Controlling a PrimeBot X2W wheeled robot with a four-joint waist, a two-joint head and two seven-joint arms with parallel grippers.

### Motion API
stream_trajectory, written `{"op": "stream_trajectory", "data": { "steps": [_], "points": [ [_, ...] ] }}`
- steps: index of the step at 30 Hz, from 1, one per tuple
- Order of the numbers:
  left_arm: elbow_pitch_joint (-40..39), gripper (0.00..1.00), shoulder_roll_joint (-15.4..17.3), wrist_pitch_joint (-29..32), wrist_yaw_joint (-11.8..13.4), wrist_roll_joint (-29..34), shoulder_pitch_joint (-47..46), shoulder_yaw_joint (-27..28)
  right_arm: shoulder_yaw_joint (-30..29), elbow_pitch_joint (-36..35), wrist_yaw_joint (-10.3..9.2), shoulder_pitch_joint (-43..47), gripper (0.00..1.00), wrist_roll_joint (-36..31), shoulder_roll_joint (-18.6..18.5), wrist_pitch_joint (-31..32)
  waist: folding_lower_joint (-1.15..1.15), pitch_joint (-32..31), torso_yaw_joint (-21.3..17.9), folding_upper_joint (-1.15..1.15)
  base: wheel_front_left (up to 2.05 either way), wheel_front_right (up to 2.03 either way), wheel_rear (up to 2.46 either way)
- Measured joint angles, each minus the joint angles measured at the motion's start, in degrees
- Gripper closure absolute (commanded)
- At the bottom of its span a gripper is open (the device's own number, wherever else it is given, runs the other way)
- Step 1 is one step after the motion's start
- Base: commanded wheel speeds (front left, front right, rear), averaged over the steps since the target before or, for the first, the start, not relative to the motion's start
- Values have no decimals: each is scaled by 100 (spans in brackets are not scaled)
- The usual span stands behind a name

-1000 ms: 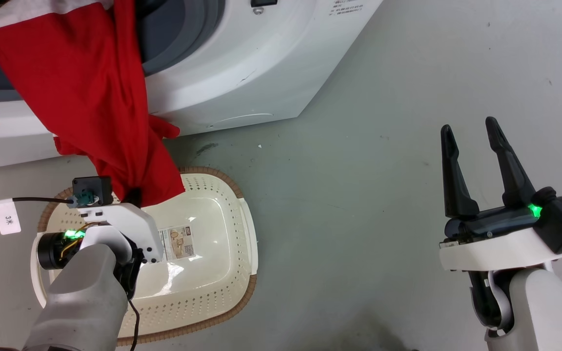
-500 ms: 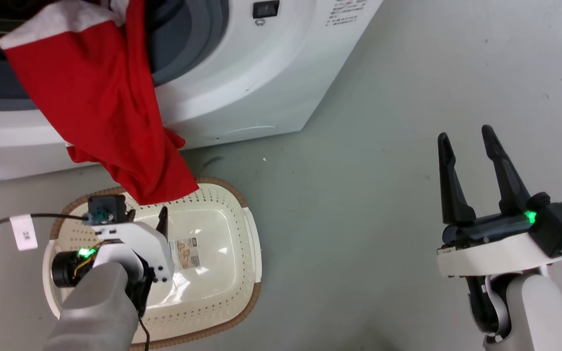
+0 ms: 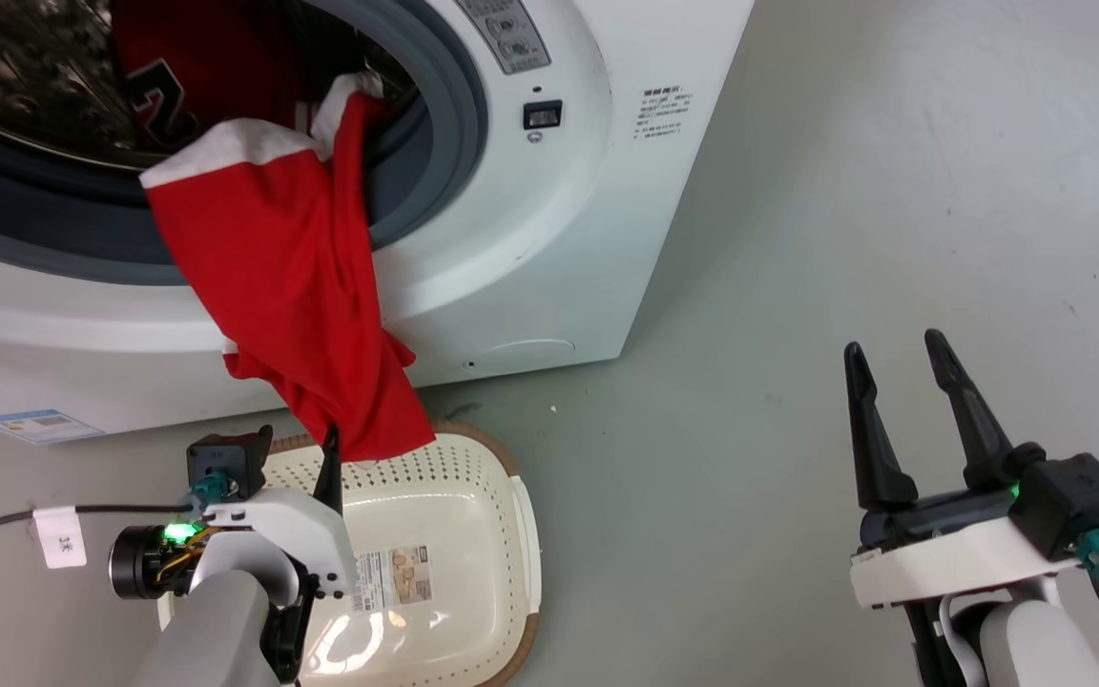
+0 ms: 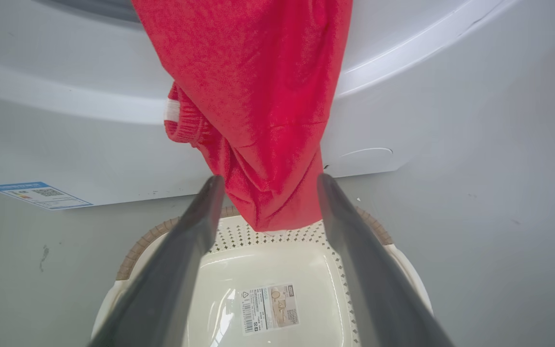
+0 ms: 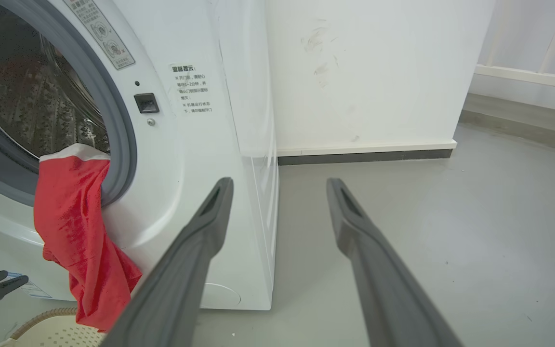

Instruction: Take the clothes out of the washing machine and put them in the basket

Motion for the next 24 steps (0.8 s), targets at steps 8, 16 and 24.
{"op": "stream_trajectory", "data": {
  "steps": [8, 16, 24],
  "points": [
    [-1205, 0, -112, -1, 186, 964, 409, 638, 24, 19, 0, 139, 0, -14, 0, 0, -1, -215, 90, 0, 0, 0, 0],
    [-954, 0, -172, -1, 98, 1345, -2, 1061, 109, -25, 0, 32, 0, 33, 0, 0, -1, 5, -38, 0, 0, 0, 0],
    [-196, 0, -110, 0, 91, 1479, -770, 1315, 102, -79, 0, -202, 0, 104, -2, 0, 0, 483, -263, 0, 0, 0, 0]
  ]
}}
